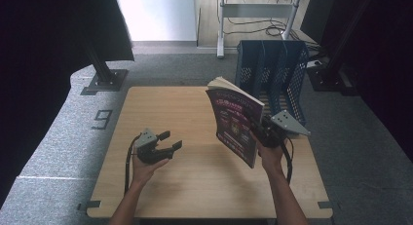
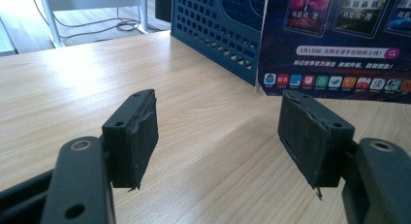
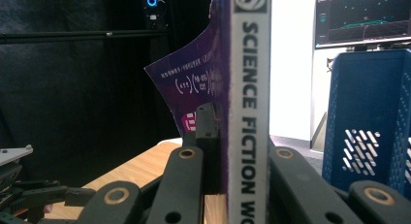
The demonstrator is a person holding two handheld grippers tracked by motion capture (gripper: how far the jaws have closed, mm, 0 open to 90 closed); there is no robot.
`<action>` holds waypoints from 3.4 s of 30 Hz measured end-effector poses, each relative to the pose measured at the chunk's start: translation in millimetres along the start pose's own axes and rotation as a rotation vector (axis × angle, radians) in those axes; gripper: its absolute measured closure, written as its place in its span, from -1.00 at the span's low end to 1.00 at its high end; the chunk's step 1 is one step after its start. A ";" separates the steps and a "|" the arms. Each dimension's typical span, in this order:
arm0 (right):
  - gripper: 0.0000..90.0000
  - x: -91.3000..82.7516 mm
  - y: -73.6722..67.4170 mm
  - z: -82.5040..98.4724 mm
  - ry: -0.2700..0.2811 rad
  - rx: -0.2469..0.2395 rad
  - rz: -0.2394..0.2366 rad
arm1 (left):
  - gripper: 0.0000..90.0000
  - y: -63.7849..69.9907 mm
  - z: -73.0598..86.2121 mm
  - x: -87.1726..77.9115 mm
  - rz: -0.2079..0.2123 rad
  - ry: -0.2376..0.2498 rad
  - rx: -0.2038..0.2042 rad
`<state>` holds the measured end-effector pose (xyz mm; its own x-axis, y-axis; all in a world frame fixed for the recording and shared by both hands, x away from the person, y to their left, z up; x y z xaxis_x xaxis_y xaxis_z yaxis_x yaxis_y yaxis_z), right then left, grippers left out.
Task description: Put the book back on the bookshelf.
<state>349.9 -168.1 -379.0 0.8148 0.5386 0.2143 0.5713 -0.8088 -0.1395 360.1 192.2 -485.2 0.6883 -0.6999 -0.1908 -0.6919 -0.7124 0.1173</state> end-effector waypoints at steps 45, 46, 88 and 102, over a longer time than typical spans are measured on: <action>0.81 -4.1 23.4 -13.3 0.018 -0.023 0.085 | -0.32 -1.3 3.5 2.8 -0.004 -0.023 0.006; 0.81 -4.5 24.1 -13.7 0.020 -0.024 0.089 | -0.32 -1.2 3.5 2.8 -0.004 -0.024 0.006; 0.81 -17.7 53.0 -43.2 0.065 -0.059 0.182 | -0.31 -2.9 2.7 2.3 -0.002 -0.021 -0.001; 0.81 -23.7 56.0 -55.0 0.092 -0.066 0.199 | -0.31 -2.9 2.6 2.6 -0.001 -0.021 -0.002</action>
<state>357.1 -239.2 -338.7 0.8968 0.3455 0.2765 0.3901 -0.9122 -0.1254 363.3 192.5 -488.6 0.6843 -0.6980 -0.2110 -0.6909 -0.7132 0.1186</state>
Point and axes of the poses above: each handheld gripper's, and its own axes: x roughly forward along the jaws, z roughly out of its underside, y roughly to its right, the point moved 2 cm from there along x, roughly forward along the jaws, and after that the axes turned 10 degrees about y, right-handed, at the moved point
